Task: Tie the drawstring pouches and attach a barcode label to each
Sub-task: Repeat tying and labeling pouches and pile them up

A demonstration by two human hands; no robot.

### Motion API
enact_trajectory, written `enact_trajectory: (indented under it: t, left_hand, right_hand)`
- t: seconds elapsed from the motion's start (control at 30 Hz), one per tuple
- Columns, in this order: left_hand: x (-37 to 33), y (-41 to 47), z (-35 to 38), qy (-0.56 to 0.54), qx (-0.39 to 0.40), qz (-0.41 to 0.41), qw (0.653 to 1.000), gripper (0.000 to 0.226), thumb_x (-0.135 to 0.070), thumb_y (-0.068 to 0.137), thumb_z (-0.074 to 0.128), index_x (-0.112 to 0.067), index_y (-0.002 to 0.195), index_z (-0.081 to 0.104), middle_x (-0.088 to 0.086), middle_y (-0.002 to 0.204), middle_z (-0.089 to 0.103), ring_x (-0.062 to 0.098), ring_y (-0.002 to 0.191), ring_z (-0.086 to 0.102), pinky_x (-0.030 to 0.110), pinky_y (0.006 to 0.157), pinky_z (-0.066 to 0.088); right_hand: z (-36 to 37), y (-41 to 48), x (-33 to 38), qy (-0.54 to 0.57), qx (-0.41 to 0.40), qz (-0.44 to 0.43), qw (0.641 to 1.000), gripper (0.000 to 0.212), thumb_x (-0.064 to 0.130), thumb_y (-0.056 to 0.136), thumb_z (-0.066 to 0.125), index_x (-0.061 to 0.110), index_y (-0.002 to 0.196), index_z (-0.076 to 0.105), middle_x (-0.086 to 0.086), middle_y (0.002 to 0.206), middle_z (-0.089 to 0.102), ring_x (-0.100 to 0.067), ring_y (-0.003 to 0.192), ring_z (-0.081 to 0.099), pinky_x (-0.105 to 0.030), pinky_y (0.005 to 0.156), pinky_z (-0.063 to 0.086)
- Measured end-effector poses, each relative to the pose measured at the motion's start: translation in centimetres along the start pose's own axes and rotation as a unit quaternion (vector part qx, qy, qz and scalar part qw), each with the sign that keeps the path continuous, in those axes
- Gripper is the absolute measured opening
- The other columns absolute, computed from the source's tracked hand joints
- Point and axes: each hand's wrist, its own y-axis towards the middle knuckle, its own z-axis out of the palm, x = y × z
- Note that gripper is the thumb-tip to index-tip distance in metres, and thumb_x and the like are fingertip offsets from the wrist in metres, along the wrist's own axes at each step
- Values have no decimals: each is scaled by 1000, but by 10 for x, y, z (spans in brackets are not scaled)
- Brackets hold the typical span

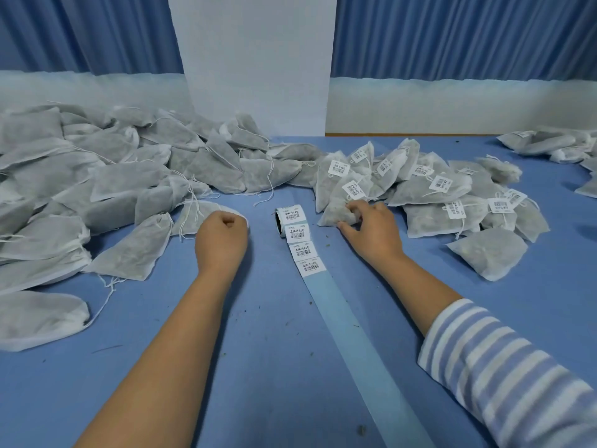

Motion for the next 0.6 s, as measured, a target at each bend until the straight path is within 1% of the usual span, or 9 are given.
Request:
enact_trajectory:
  t: [0.03,0.1,0.13,0.2,0.3,0.37,0.47,0.53,0.6]
  left_hand:
    - [3,2,-3,58,-6,13,998,9,-16,89,55,-13,90,64,-6,83,59,24,86,56,30,70,39]
    - [11,7,-7,157,-31,30,987,32,-19,90,62,-7,119,61,7,117,60,31,114,54,37,88,42]
    - [13,8,-10,189,-43,31,981,42,-21,89,65,-7,129,57,14,131,53,35,124,48,41,96,41]
    - [18,11,-15,230,-46,42,971,53,-28,88,69,-12,136,53,19,141,43,38,131,40,46,102,40]
    - [23,16,-18,271,-9,55,961,52,-38,88,70,-21,135,57,18,144,44,35,136,36,43,105,36]
    - [24,18,-18,284,0,61,957,46,-40,90,67,-22,131,63,15,144,47,33,137,36,41,106,35]
    - [23,18,-18,312,-20,79,947,29,-33,97,60,-18,118,71,13,136,53,37,128,41,41,99,35]
    - [22,17,-17,331,-32,95,938,27,-28,100,55,-14,116,71,12,134,54,39,123,41,42,96,35]
    - [17,14,-15,316,-42,124,940,27,-27,99,54,-10,112,70,10,137,53,37,124,40,42,98,32]
  right_hand:
    - [0,-2,1,-2,-4,3,1000,45,36,83,72,17,122,58,-11,114,52,-26,107,50,-27,78,37]
    - [0,-5,3,-8,-17,1,1000,47,40,79,74,16,114,54,-7,114,48,-24,104,49,-29,74,41]
    - [-1,-7,5,-13,-26,-4,1000,46,41,78,75,15,109,52,-5,112,47,-22,101,48,-30,70,41]
    - [-2,-9,9,-12,-41,-16,999,42,40,78,73,14,98,47,-2,104,48,-20,94,48,-31,64,38]
    - [0,-13,15,15,-42,-47,998,32,37,82,68,17,87,44,4,92,50,-17,84,47,-31,59,33]
    - [1,-15,19,30,-32,-73,996,26,34,84,65,18,84,44,7,86,49,-14,80,46,-29,58,32]
    - [2,-19,23,52,-29,-91,994,22,29,87,64,20,81,45,13,81,46,-5,75,43,-21,56,30]
    - [0,-22,26,73,-33,-98,992,20,23,88,63,21,80,45,16,78,44,2,75,46,-16,56,31]
    - [-2,-25,30,95,-39,-107,989,20,20,88,63,21,78,45,17,77,44,12,78,48,-11,59,35]
